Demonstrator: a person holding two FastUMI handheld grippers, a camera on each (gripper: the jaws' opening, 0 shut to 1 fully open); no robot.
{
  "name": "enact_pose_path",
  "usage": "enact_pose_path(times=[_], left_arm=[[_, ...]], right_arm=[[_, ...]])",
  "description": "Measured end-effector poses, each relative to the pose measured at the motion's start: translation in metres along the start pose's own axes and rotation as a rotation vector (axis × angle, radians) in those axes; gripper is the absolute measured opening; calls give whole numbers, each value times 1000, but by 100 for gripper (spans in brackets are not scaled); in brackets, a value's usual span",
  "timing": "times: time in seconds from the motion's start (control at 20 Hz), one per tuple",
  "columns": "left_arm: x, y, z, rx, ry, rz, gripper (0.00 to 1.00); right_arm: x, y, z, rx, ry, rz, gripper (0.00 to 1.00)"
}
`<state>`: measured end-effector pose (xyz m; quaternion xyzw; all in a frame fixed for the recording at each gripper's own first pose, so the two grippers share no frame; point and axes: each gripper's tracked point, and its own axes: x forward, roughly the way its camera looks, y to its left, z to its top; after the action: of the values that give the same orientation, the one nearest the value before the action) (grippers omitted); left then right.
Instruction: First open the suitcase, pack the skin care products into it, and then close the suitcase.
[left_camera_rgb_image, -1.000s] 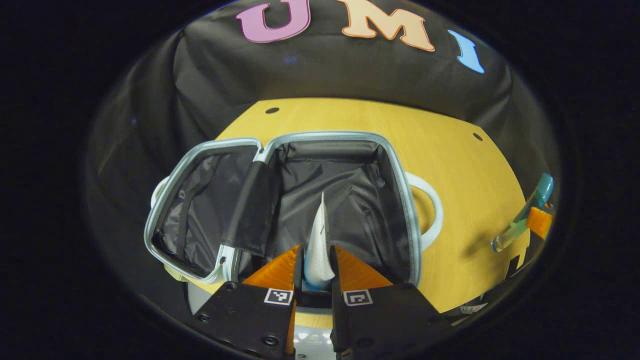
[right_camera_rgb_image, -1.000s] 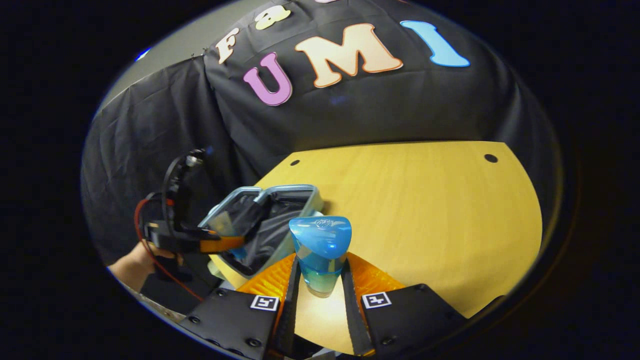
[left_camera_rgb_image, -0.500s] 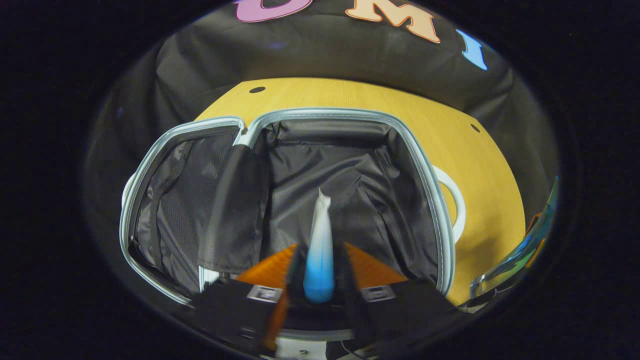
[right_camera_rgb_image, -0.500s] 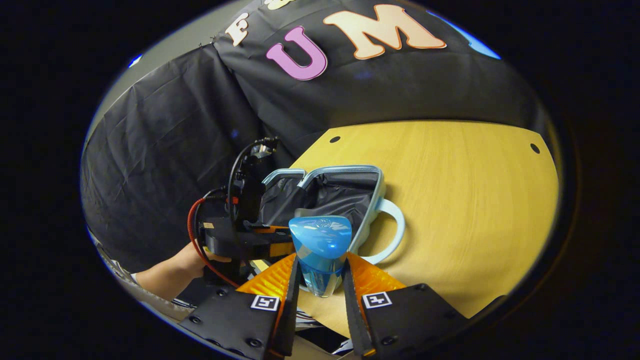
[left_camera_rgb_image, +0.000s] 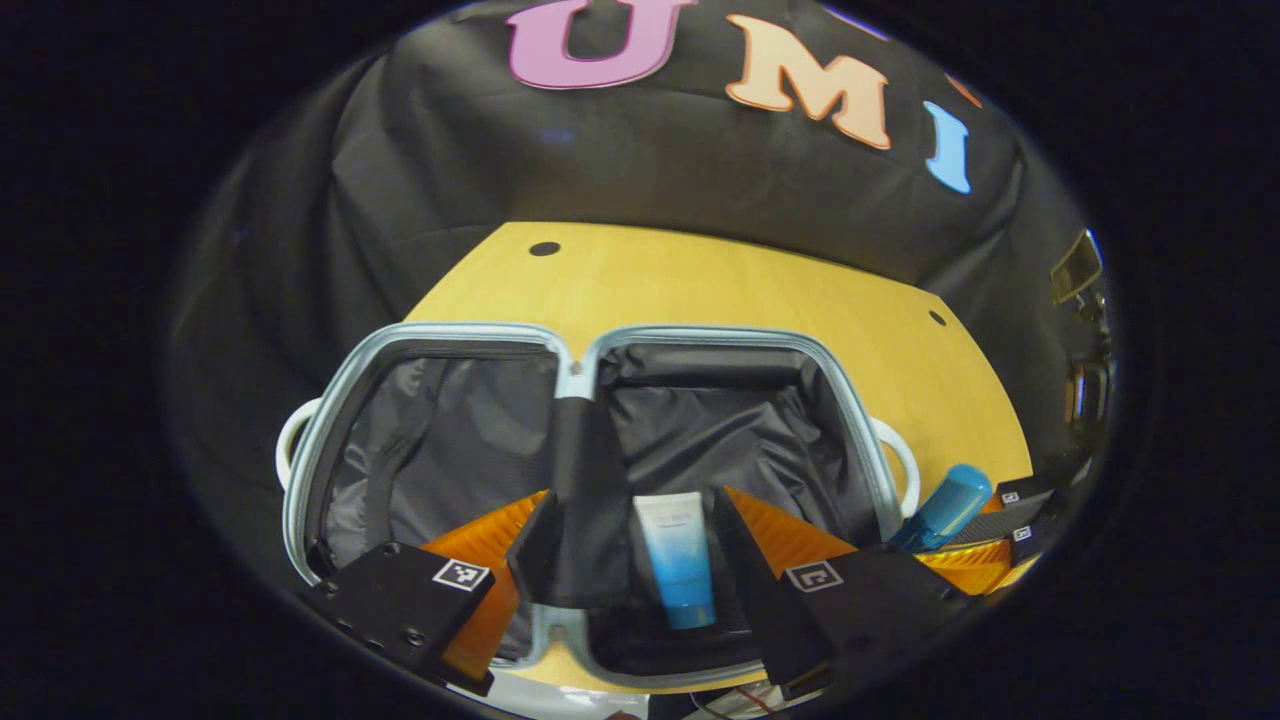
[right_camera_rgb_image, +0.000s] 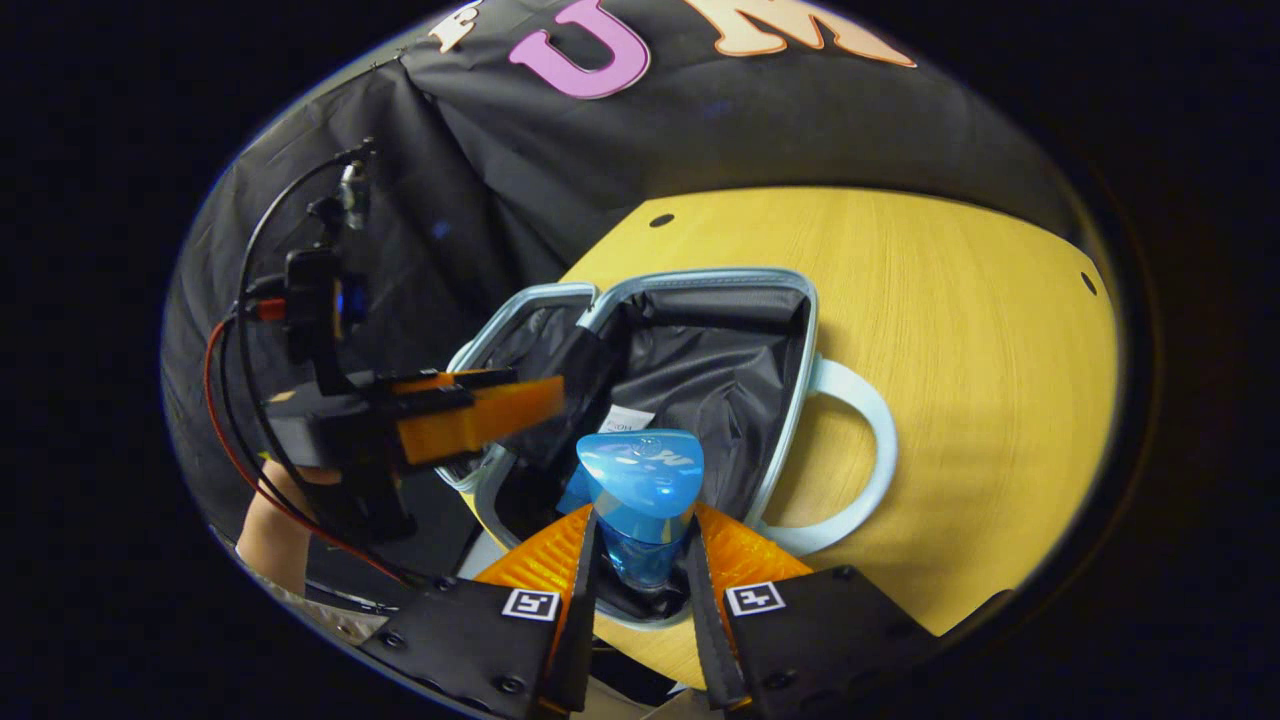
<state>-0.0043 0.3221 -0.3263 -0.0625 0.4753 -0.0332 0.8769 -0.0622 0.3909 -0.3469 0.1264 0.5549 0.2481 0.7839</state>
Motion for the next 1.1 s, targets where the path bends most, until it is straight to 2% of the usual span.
enact_pose_path(times=[0.05,0.25,0.4,0.5,0.7,0.85,0.9,0.95,1.1], left_arm=[[-2,15,-1,-20,-1,19,92],[-11,79,-9,-118,2,103,92],[-20,134,-7,-173,-15,182,92],[-27,171,-4,-212,-30,237,92],[-36,239,4,-289,-64,323,93],[-24,279,0,-327,-51,368,93],[-20,290,-2,-340,-43,383,92],[-16,301,-4,-353,-36,391,93],[-2,319,-11,-429,-23,386,93]], right_arm=[[5,0,-3,2,15,-8,43],[23,-3,-9,-20,42,-61,46],[26,9,10,16,-8,-26,47],[21,8,25,16,-52,-27,100],[19,6,40,-4,-106,-56,98],[9,4,48,-8,-142,-74,98],[6,2,51,-10,-151,-82,94],[3,1,53,-12,-159,-90,98],[-9,-4,56,-6,-186,-111,98]])
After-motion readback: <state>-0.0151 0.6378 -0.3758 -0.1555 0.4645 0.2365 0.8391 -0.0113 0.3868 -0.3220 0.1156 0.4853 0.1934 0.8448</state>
